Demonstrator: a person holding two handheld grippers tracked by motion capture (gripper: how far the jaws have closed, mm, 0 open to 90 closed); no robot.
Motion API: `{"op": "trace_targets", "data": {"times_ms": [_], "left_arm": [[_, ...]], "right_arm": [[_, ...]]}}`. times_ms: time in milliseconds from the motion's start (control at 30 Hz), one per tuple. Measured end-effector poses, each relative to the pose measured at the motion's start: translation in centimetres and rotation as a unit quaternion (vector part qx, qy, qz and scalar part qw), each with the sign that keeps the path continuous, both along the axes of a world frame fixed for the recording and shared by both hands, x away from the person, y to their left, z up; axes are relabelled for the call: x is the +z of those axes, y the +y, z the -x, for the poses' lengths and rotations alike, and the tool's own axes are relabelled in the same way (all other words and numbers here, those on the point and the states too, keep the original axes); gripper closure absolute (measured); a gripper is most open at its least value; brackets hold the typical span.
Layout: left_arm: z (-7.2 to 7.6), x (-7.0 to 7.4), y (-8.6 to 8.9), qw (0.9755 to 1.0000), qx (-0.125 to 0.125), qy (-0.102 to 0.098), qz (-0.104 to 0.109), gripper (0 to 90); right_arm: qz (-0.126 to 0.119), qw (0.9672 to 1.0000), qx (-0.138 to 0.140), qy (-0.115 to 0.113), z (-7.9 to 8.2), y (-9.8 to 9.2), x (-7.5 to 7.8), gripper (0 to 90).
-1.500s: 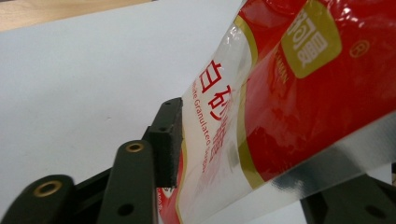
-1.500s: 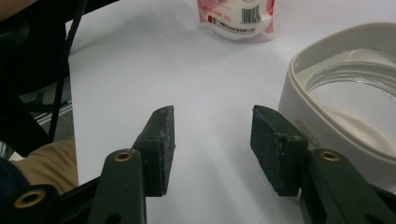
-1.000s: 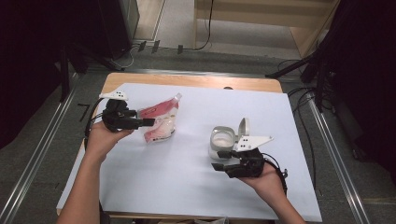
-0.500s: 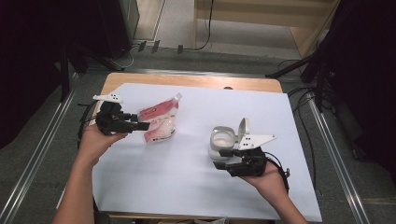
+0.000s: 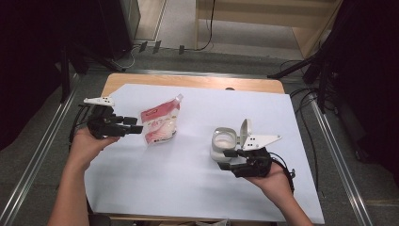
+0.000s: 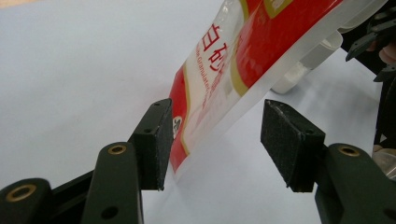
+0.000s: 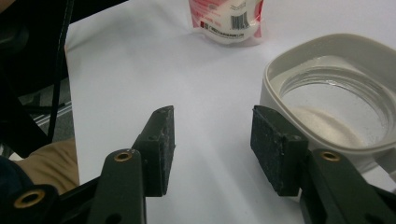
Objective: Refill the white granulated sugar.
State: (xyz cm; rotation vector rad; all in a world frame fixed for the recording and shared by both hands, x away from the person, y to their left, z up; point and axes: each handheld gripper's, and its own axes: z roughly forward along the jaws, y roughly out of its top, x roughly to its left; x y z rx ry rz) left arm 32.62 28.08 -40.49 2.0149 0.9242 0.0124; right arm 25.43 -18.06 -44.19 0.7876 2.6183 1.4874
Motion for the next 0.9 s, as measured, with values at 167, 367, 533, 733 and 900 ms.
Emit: {"op": "trace_targets", "data": {"times_ms": [167,367,533,733,900], "left_arm": [[0.1,-0.2,0.9,0.9999,0.011,-0.002,0.0,44.8],[0.0,-0.8,1.8,0.9997,0.023,0.011,0.001,42.5],[0.0,-0.8,2.1,0.9996,0.027,0.009,-0.005,42.7],[-0.1,-1.0,2.1,0.9992,0.039,0.004,-0.011,40.3],[-0.2,-1.1,2.0,0.999,0.041,0.006,-0.015,40.6]], "right_arm": [[0.003,1.0,0.002,0.001,-0.1,-0.4,0.1,50.2],[0.02,0.9998,0.002,0.003,-0.1,-1.1,0.0,49.9],[0.019,0.9998,0.004,0.005,0.1,-1.8,0.2,50.0],[0.015,0.9999,0.0,0.008,0.4,-3.0,0.5,50.8],[0.012,0.9998,-0.005,0.012,0.4,-4.2,0.7,51.6]]}}
